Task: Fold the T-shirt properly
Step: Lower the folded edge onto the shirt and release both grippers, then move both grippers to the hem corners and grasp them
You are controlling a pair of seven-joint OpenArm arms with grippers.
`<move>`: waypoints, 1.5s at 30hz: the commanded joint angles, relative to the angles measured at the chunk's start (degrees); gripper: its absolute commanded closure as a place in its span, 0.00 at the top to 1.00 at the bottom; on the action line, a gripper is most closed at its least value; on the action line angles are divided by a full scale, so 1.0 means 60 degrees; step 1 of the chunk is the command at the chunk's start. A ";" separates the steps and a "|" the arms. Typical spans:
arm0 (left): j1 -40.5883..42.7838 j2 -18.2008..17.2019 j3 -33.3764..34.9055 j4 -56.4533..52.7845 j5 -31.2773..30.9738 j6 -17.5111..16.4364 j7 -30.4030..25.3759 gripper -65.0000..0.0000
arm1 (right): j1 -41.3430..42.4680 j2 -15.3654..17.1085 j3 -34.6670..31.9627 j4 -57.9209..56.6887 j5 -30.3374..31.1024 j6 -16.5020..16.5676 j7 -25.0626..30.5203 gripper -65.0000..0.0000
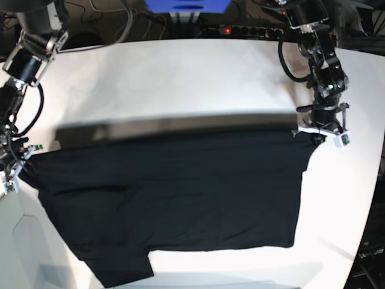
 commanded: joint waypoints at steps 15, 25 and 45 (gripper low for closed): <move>0.0123 -0.0134 -0.0072 0.1587 0.0061 0.0049 -0.0373 0.00 | -0.0516 -0.0136 0.0893 0.1487 0.0598 0.0053 0.0265 0.00; 0.1354 0.0057 -0.0058 0.1573 0.0061 0.0049 -0.0373 0.00 | -0.2098 -0.0077 0.1127 0.1575 0.0569 0.0053 0.0265 0.00; 0.4666 0.0247 -0.0072 0.2042 0.0061 0.0049 -0.0387 0.00 | -0.5190 -0.0429 0.1567 0.1590 0.0598 0.0053 0.0865 0.00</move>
